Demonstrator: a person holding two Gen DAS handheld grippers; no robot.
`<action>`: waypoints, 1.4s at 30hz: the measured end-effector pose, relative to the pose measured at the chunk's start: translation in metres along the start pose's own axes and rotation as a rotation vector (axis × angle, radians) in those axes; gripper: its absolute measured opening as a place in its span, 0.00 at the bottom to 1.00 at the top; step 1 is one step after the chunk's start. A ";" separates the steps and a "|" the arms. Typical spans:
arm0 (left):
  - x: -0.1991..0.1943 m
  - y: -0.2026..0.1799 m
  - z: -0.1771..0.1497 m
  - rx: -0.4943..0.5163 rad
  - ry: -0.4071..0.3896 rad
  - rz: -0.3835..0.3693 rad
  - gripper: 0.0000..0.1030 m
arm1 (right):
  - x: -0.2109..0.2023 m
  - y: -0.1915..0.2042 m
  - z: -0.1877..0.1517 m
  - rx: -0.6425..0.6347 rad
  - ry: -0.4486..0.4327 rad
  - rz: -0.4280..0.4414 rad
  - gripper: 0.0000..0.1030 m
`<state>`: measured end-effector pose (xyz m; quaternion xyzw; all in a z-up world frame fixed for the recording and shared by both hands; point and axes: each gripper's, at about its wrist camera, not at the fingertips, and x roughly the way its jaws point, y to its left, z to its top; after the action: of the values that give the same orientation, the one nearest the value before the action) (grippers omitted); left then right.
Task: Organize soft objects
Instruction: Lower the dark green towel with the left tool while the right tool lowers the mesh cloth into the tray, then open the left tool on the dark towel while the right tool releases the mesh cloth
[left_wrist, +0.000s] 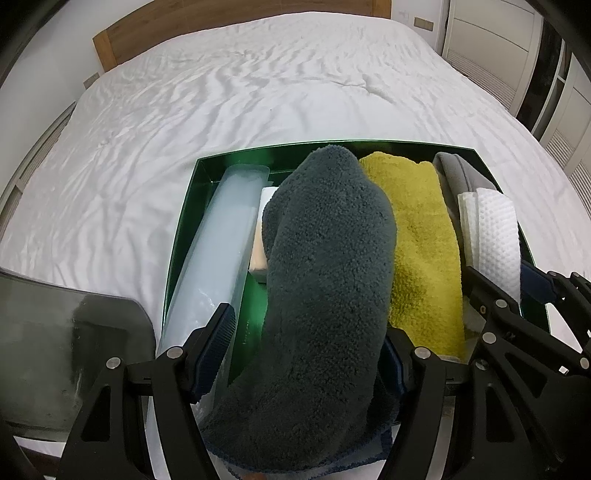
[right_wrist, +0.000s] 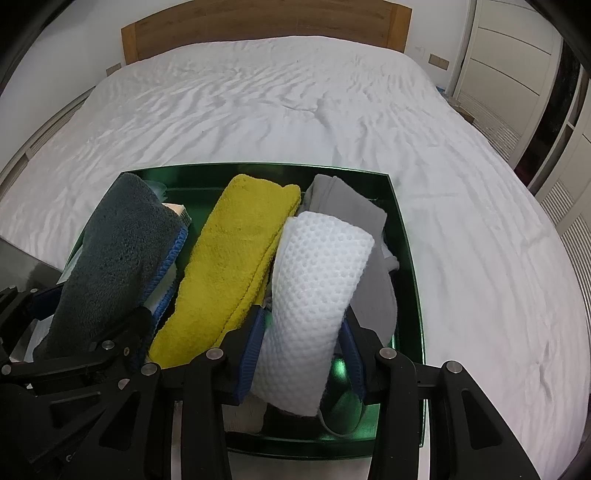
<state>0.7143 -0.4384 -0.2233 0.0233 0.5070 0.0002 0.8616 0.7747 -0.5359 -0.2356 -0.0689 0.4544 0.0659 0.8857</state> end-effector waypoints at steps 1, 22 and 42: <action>0.000 -0.001 0.000 0.001 -0.001 0.001 0.63 | 0.000 0.000 0.000 -0.001 0.000 0.000 0.40; 0.002 0.001 0.000 0.012 0.016 0.004 0.62 | 0.005 0.003 0.000 -0.007 0.009 -0.015 0.40; -0.007 0.002 0.002 0.018 -0.010 0.011 0.64 | -0.011 -0.002 -0.002 0.012 -0.016 -0.010 0.50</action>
<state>0.7129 -0.4370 -0.2158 0.0336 0.5025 0.0002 0.8639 0.7668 -0.5388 -0.2279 -0.0652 0.4474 0.0594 0.8900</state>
